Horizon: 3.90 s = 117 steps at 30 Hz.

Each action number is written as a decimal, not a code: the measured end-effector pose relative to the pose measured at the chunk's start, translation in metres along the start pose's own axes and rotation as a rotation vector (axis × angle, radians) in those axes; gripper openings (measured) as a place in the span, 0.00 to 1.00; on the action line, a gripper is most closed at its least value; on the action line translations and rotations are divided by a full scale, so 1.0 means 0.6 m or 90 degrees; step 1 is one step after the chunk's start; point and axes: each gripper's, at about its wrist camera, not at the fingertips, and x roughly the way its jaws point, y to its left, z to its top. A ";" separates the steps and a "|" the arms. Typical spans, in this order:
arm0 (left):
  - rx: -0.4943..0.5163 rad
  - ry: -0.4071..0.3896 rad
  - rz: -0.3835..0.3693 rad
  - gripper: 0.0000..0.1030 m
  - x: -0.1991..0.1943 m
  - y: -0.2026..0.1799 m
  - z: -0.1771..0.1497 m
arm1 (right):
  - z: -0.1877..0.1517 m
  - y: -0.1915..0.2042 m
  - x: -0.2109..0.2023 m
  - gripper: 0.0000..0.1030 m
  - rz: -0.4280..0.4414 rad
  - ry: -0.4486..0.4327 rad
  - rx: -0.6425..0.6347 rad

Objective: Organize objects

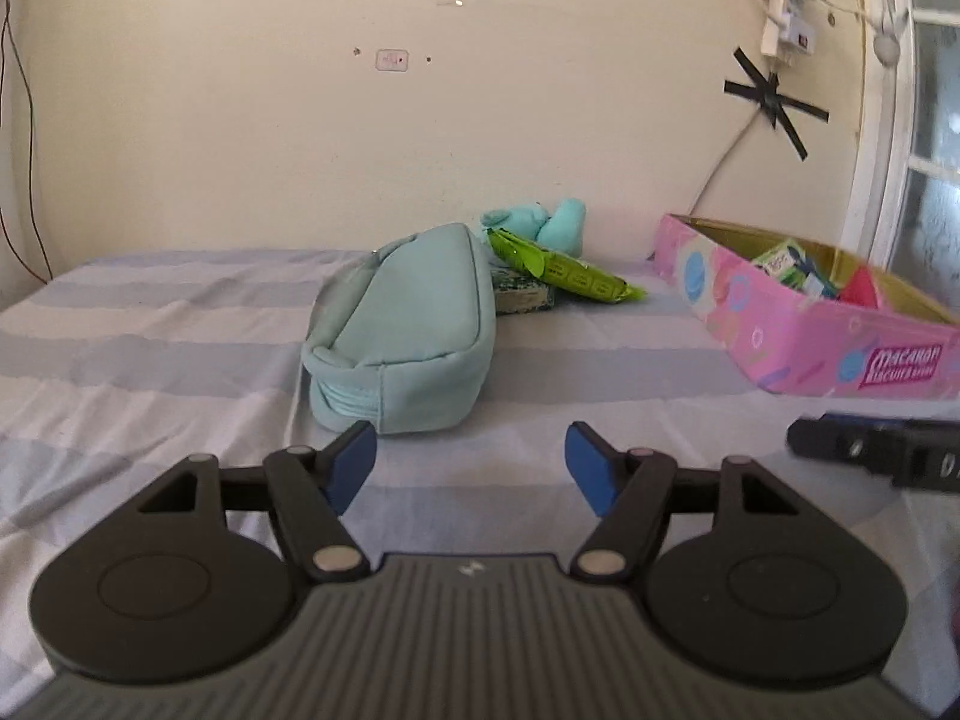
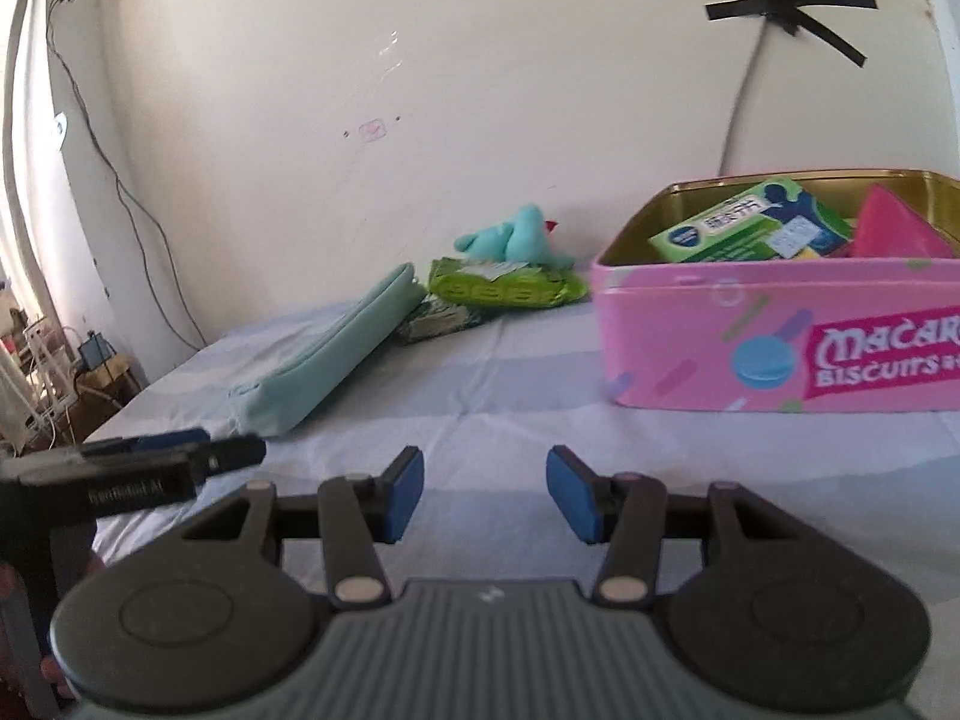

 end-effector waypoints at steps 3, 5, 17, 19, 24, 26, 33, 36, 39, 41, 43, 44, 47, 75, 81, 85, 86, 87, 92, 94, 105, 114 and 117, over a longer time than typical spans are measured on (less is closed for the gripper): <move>-0.006 -0.004 -0.017 0.69 -0.002 -0.001 -0.002 | -0.001 -0.002 0.002 0.47 0.000 0.000 0.003; -0.011 -0.009 -0.026 0.70 -0.005 0.001 -0.003 | -0.001 -0.005 0.002 0.48 0.001 -0.001 0.012; -0.052 -0.001 -0.040 0.74 -0.001 0.017 -0.004 | -0.001 -0.012 0.001 0.53 0.012 0.004 0.027; -0.054 -0.005 -0.039 0.74 -0.002 0.019 -0.004 | 0.001 -0.011 0.007 0.53 0.014 0.017 0.025; -0.072 -0.025 -0.044 0.74 -0.010 0.030 -0.005 | 0.019 -0.002 0.036 0.53 0.079 0.055 0.063; -0.091 -0.046 -0.044 0.74 -0.020 0.038 -0.005 | 0.033 0.012 0.056 0.53 0.109 0.060 0.071; -0.190 -0.085 -0.024 0.74 -0.037 0.084 -0.007 | 0.085 0.063 0.157 0.64 0.190 0.089 0.113; -0.235 -0.083 -0.007 0.74 -0.035 0.102 -0.009 | 0.093 0.086 0.212 0.70 0.206 0.123 0.141; -0.276 -0.077 0.005 0.74 -0.031 0.118 -0.009 | 0.087 0.106 0.265 0.68 0.221 0.173 0.162; -0.295 -0.068 0.003 0.74 -0.027 0.126 -0.010 | 0.085 0.118 0.277 0.53 0.233 0.181 0.159; -0.301 -0.062 0.001 0.74 -0.024 0.128 -0.010 | 0.085 0.119 0.268 0.45 0.237 0.184 0.162; -0.300 -0.062 0.001 0.74 -0.024 0.127 -0.010 | 0.086 0.116 0.258 0.43 0.240 0.186 0.154; -0.293 -0.064 0.001 0.74 -0.024 0.127 -0.010 | 0.086 0.093 0.208 0.40 0.249 0.192 0.116; -0.200 -0.024 -0.010 0.75 -0.010 0.085 -0.011 | -0.010 -0.141 -0.089 0.72 0.160 0.087 0.085; -0.212 -0.018 -0.018 0.75 -0.007 0.090 -0.011 | -0.021 -0.136 -0.084 0.73 0.145 0.085 0.062; -0.211 -0.019 -0.020 0.75 -0.009 0.088 -0.012 | -0.023 -0.135 -0.084 0.75 0.145 0.084 0.055; -0.212 -0.019 -0.021 0.75 -0.009 0.088 -0.012 | -0.023 -0.134 -0.083 0.76 0.145 0.084 0.053; -0.213 -0.019 -0.021 0.75 -0.010 0.088 -0.012 | -0.023 -0.133 -0.082 0.77 0.145 0.085 0.050; -0.217 -0.019 -0.022 0.75 -0.012 0.087 -0.013 | -0.024 -0.128 -0.080 0.78 0.141 0.084 0.043; -0.217 -0.020 -0.022 0.75 -0.012 0.087 -0.013 | -0.024 -0.128 -0.080 0.78 0.141 0.084 0.043; -0.217 -0.020 -0.021 0.75 -0.011 0.086 -0.014 | -0.024 -0.128 -0.080 0.78 0.141 0.084 0.041; -0.217 -0.020 -0.022 0.75 -0.011 0.087 -0.015 | -0.024 -0.128 -0.080 0.78 0.143 0.084 0.042; -0.217 -0.020 -0.022 0.75 -0.011 0.086 -0.015 | -0.024 -0.129 -0.080 0.78 0.145 0.084 0.042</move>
